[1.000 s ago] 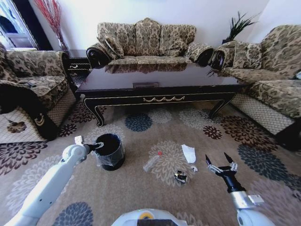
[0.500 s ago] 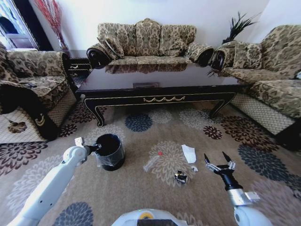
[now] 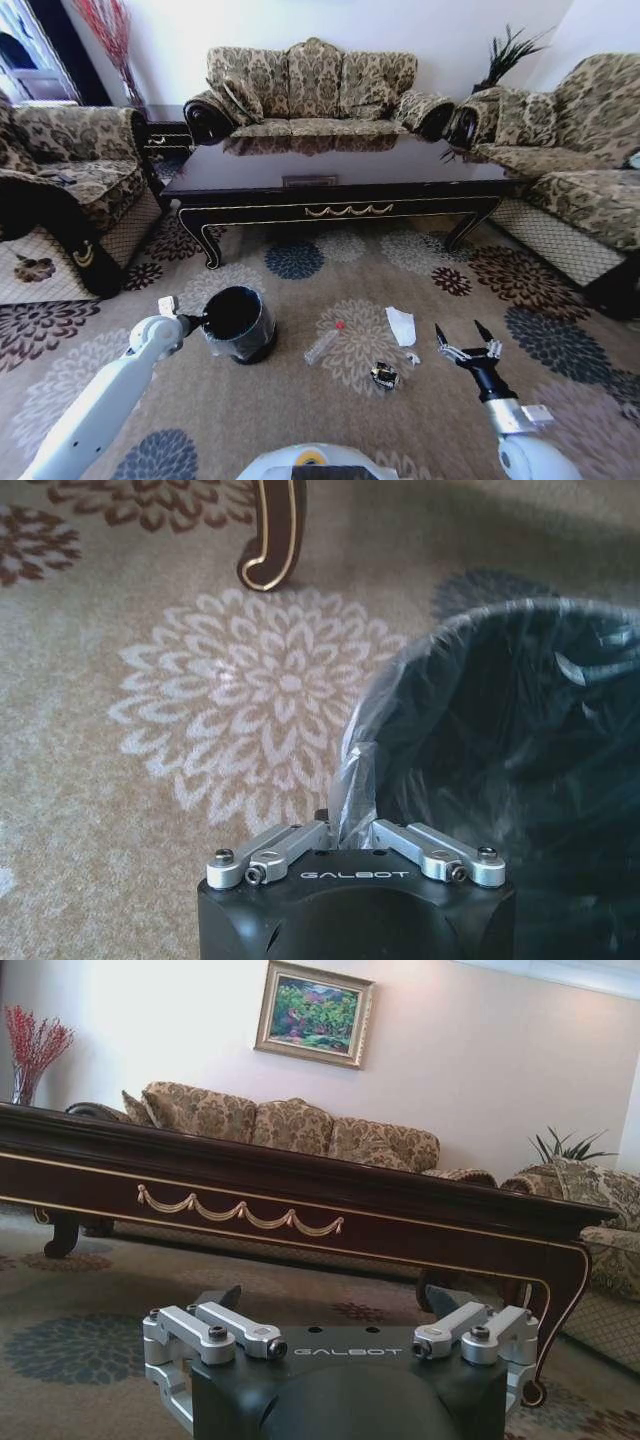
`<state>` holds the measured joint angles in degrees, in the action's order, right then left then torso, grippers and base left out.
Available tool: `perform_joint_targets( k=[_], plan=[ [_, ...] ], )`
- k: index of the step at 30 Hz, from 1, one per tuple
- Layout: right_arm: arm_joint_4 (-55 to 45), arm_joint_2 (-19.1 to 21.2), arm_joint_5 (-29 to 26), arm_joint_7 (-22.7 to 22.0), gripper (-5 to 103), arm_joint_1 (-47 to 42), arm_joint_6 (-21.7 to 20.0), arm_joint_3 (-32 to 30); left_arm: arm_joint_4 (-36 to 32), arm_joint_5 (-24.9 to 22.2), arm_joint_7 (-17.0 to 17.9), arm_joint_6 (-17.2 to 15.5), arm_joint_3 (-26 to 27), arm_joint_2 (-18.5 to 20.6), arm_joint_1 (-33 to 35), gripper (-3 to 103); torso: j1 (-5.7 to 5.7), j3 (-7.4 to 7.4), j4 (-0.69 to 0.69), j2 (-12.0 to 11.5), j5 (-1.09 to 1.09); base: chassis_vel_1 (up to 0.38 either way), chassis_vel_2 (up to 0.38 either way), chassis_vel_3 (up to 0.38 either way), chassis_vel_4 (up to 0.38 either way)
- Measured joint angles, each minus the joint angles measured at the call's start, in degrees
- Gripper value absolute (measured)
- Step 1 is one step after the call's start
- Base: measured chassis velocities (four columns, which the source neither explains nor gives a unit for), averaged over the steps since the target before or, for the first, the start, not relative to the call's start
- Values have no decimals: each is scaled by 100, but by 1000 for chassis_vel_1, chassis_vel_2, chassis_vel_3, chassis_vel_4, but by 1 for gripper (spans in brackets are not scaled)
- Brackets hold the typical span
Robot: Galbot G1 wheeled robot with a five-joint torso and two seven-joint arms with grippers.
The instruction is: Move to the front of the table and pick up the trash from the floor, then place it into the trash bin.
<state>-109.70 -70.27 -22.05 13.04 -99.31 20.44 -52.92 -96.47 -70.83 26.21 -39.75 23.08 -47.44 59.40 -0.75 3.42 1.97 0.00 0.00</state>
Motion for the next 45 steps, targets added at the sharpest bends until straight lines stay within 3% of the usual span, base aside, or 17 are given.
perform_joint_targets(
  k=[5,11,14,17,23,26,45],
  plan=[
    [97,152,300,-78,100,73,-87,4,-411,-96,97,-31,339,88,429,0,0,0,-1,0,-2,0,0,0,0],
    [511,835,835,-340,100,567,-481,378,-1115,-397,277,-231,812,478,1179,0,0,-1,-4,0,3,0,0,0,0],
    [594,1027,686,-495,100,748,-742,608,-1262,-402,290,-251,855,530,1339,0,0,-1,-5,0,-1,0,0,0,0],
    [865,1343,131,-853,100,1144,-1215,1090,-1566,-375,312,-255,905,578,1612,0,0,-1,-4,0,0,0,0,0,0],
    [1188,1558,-705,-1178,100,1547,-1732,1483,-1855,-353,364,-255,909,599,1794,0,0,-1,-1,0,-1,0,0,0,0],
    [1444,1638,-1970,-1671,100,2024,-2513,1818,-2026,-267,443,-254,909,665,1870,0,0,-1,-3,0,0,0,0,0,0],
    [3318,1759,-2190,-2316,100,4253,-3585,3658,-2245,-243,399,-245,994,815,2029,0,0,-1,-1,0,0,0,0,0,0]
  ],
)
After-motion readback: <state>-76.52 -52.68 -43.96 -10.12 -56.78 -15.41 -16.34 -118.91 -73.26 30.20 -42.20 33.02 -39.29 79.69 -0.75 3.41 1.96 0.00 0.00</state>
